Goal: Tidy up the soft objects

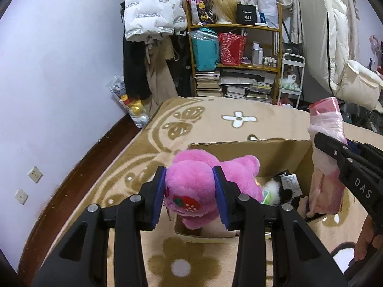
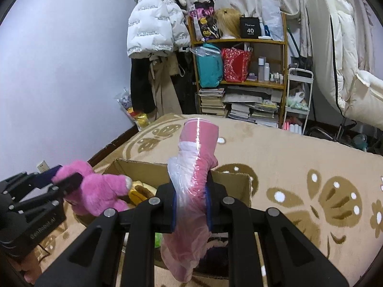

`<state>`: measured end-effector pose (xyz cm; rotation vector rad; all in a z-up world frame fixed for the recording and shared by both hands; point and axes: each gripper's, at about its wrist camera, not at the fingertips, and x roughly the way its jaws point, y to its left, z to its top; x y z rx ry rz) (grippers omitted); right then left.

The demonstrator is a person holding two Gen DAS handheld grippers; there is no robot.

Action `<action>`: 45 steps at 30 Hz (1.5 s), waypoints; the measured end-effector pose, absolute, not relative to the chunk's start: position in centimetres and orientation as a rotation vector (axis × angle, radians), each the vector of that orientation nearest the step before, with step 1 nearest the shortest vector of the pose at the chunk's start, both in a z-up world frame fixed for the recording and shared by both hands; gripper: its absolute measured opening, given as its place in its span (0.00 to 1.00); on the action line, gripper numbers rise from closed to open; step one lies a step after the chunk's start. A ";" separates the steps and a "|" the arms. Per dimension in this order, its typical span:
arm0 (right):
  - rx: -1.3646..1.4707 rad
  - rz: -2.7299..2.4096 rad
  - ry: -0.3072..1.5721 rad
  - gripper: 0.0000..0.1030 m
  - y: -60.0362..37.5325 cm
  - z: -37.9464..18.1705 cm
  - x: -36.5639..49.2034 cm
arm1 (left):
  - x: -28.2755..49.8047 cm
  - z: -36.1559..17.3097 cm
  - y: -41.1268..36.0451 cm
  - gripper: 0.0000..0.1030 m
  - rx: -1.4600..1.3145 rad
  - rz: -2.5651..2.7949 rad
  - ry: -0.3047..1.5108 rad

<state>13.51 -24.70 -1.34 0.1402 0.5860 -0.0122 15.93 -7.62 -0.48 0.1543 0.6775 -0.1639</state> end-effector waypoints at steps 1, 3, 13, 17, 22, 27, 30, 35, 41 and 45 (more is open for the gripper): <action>0.142 -0.009 0.590 0.19 -24.7 -1.4 13.6 | 16.0 -0.6 -7.7 0.37 0.154 -0.170 0.681; 0.151 0.004 0.608 0.19 -24.7 -1.9 13.9 | 16.2 -1.0 -8.1 0.38 0.167 -0.177 0.695; 0.173 0.024 0.663 0.28 -24.9 -2.9 13.9 | 16.6 -2.7 -8.4 0.45 0.204 -0.186 0.777; 0.194 0.016 0.671 0.43 -25.3 -3.0 13.5 | 16.1 -2.1 -8.0 0.61 0.209 -0.164 0.759; 0.209 0.007 0.667 0.59 -25.3 -2.1 12.3 | 15.5 -1.1 -7.2 0.71 0.200 -0.153 0.760; 0.203 -0.015 0.654 0.76 -24.8 -0.7 10.5 | 14.2 0.5 -6.0 0.82 0.159 -0.157 0.764; 0.181 -0.020 0.642 0.86 -24.2 0.2 9.4 | 13.2 1.4 -5.1 0.85 0.149 -0.159 0.751; 0.149 -0.021 0.610 1.00 -23.5 2.1 6.7 | 11.1 3.2 -3.6 0.95 0.144 -0.158 0.694; 0.117 -0.038 0.569 1.00 -22.6 4.2 3.3 | 7.9 5.4 -1.5 0.99 0.136 -0.154 0.632; 0.118 -0.043 0.542 1.00 -22.4 5.2 1.3 | 5.7 6.6 0.0 0.99 0.138 -0.140 0.601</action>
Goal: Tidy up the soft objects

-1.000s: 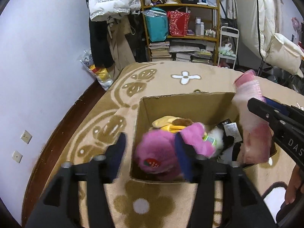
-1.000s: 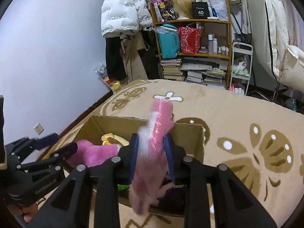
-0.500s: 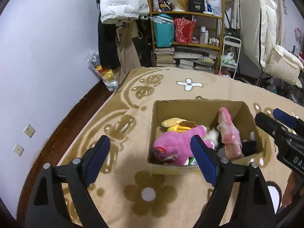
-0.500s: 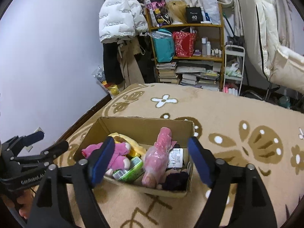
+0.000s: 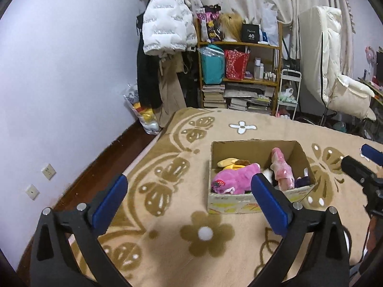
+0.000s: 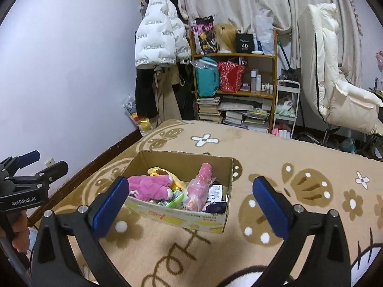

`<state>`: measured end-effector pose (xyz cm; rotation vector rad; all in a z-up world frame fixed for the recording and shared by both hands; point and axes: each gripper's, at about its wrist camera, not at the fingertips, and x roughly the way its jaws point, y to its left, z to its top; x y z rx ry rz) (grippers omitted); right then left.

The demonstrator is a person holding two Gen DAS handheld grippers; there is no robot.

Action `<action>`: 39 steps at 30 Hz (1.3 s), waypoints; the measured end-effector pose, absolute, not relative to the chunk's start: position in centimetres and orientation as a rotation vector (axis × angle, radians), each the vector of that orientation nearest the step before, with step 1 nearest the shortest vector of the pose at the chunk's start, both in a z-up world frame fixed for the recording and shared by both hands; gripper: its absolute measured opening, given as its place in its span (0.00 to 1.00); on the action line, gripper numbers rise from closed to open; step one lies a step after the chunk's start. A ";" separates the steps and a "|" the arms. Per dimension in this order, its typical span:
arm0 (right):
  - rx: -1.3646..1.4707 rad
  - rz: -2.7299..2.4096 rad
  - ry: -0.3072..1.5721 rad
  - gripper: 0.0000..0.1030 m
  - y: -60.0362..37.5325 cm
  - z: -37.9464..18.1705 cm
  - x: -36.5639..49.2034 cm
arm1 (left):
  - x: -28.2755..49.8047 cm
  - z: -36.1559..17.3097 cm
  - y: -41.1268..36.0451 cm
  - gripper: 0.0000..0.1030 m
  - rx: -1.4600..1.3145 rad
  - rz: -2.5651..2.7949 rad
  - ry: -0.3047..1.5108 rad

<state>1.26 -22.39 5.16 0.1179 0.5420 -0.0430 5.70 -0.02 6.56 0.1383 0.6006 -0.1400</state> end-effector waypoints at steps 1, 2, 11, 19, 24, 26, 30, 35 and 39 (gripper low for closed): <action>0.121 -0.046 0.536 1.00 -22.3 5.3 0.8 | 5.2 6.7 0.1 0.99 0.150 -0.131 0.589; 0.126 -0.049 0.528 1.00 -22.3 5.4 0.3 | 4.7 6.9 0.3 0.99 0.159 -0.124 0.580; 0.107 -0.080 0.502 1.00 -21.5 5.4 -2.9 | 0.8 7.5 1.3 0.99 0.161 -0.103 0.517; 0.135 -0.095 0.468 1.00 -22.4 4.7 -5.2 | -1.2 6.4 1.4 0.99 0.159 -0.104 0.461; 0.147 -0.103 0.447 1.00 -23.2 4.2 -5.6 | -1.4 5.5 2.0 0.99 0.133 -0.090 0.445; 0.158 -0.104 0.456 1.00 -23.6 3.8 -5.4 | -1.4 5.2 2.0 0.99 0.138 -0.085 0.444; 0.160 -0.107 0.478 1.00 -23.7 2.8 -5.0 | -1.2 4.5 1.8 0.99 0.149 -0.080 0.447; 0.148 -0.109 0.504 1.00 -23.4 1.8 -4.4 | -1.0 3.8 1.5 0.99 0.169 -0.082 0.444; 0.130 -0.107 0.519 1.00 -23.3 1.2 -4.1 | -0.7 3.3 1.4 0.99 0.177 -0.084 0.448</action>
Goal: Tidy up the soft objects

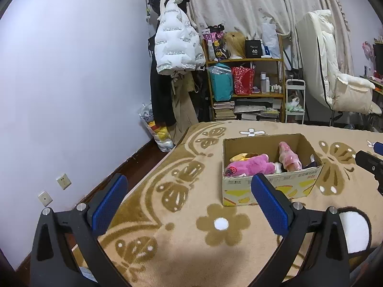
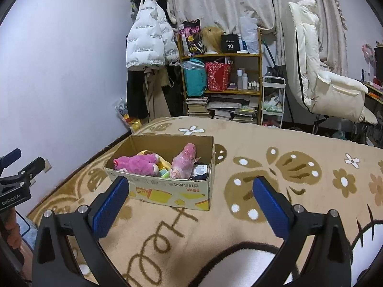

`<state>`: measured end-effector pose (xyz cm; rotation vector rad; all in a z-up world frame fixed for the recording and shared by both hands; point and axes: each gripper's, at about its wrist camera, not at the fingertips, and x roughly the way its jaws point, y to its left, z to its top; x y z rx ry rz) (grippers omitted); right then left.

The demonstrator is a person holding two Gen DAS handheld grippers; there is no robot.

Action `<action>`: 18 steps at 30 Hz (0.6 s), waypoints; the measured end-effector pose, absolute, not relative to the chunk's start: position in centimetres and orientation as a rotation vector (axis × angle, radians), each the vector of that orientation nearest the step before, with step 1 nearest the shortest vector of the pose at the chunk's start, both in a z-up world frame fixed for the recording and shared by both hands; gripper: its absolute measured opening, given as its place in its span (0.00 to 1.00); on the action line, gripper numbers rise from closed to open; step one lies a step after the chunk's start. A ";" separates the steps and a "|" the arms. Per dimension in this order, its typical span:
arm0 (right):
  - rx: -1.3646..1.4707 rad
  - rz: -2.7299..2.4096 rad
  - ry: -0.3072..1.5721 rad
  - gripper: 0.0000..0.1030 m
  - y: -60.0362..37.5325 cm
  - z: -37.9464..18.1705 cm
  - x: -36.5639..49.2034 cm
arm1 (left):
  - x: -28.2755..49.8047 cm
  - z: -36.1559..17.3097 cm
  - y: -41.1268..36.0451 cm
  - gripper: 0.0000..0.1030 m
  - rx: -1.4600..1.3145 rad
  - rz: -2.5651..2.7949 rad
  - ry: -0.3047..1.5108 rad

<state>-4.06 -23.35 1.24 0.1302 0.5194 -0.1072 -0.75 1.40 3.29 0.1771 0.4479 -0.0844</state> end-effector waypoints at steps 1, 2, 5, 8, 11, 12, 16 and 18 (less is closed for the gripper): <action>0.129 -0.107 0.523 1.00 -23.3 1.1 -4.0 | -0.7 3.2 1.4 0.99 0.177 -0.084 0.449; 0.131 -0.106 0.524 1.00 -23.4 1.1 -3.9 | -0.6 3.1 1.4 0.99 0.178 -0.082 0.447; 0.137 -0.106 0.527 1.00 -23.4 0.9 -3.8 | -0.5 2.7 1.1 0.99 0.193 -0.078 0.444; 0.137 -0.110 0.531 1.00 -23.4 0.7 -3.6 | -0.4 2.5 1.0 0.99 0.195 -0.085 0.448; 0.137 -0.112 0.534 1.00 -23.3 0.3 -3.5 | -0.4 2.3 0.9 0.99 0.203 -0.088 0.450; 0.137 -0.113 0.535 1.00 -23.3 0.3 -3.5 | -0.4 2.2 0.8 0.99 0.205 -0.089 0.451; 0.139 -0.113 0.534 1.00 -23.3 0.2 -3.5 | -0.3 2.1 0.8 0.99 0.208 -0.100 0.460; 0.137 -0.114 0.535 1.00 -23.4 0.2 -3.5 | -0.3 2.0 0.7 0.99 0.208 -0.099 0.462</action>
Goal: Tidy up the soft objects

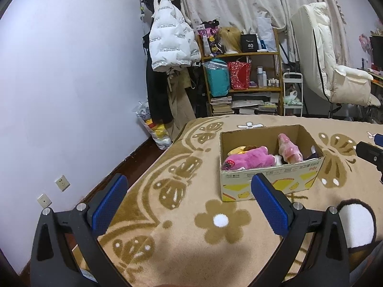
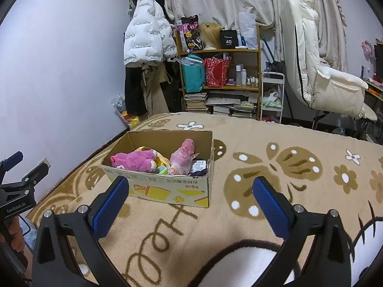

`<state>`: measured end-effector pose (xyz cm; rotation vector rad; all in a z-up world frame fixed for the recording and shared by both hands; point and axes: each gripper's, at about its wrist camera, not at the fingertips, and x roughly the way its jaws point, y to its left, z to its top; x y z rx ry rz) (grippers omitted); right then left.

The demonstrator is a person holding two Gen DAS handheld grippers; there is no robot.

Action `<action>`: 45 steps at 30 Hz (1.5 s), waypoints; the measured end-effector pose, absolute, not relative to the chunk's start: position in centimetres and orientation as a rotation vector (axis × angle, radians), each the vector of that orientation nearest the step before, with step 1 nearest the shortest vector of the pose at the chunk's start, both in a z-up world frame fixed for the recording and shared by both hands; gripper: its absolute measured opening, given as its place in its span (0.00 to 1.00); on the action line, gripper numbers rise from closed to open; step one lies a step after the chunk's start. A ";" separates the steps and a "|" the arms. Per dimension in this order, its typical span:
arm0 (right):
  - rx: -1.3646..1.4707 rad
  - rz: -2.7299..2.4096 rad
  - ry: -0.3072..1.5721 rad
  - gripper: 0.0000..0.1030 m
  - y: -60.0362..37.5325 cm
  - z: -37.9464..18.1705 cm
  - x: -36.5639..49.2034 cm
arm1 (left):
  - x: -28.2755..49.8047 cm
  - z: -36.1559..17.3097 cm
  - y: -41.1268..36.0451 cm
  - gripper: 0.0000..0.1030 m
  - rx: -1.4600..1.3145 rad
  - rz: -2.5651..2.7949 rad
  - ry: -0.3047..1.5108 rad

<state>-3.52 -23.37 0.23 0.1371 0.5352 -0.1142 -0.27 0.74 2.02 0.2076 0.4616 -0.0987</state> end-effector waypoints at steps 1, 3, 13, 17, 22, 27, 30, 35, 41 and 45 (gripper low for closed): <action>0.139 -0.112 0.535 1.00 -23.4 0.2 -3.5 | -0.3 2.0 0.7 0.99 0.207 -0.099 0.462; 0.141 -0.114 0.534 1.00 -23.4 0.1 -3.6 | -0.2 1.9 0.6 0.99 0.207 -0.099 0.466; 0.140 -0.111 0.535 1.00 -23.6 0.2 -3.6 | -0.3 1.6 0.4 0.99 0.219 -0.101 0.472; 0.139 -0.112 0.534 1.00 -23.6 0.2 -3.6 | -0.2 1.5 0.4 0.99 0.219 -0.101 0.474; 0.141 -0.111 0.535 1.00 -23.7 0.2 -3.6 | -0.2 1.3 0.4 0.99 0.221 -0.104 0.476; 0.140 -0.110 0.535 1.00 -23.7 0.2 -3.6 | -0.2 1.3 0.3 0.99 0.222 -0.103 0.476; 0.140 -0.110 0.536 1.00 -23.7 0.2 -3.6 | -0.2 1.3 0.3 0.99 0.221 -0.104 0.476; 0.141 -0.110 0.535 1.00 -23.7 0.2 -3.6 | -0.2 1.3 0.3 0.99 0.222 -0.104 0.477; 0.141 -0.110 0.537 1.00 -23.7 0.2 -3.6 | -0.3 1.1 0.2 0.99 0.227 -0.109 0.479; 0.141 -0.109 0.537 1.00 -23.7 0.2 -3.6 | -0.4 1.0 0.2 0.99 0.234 -0.119 0.481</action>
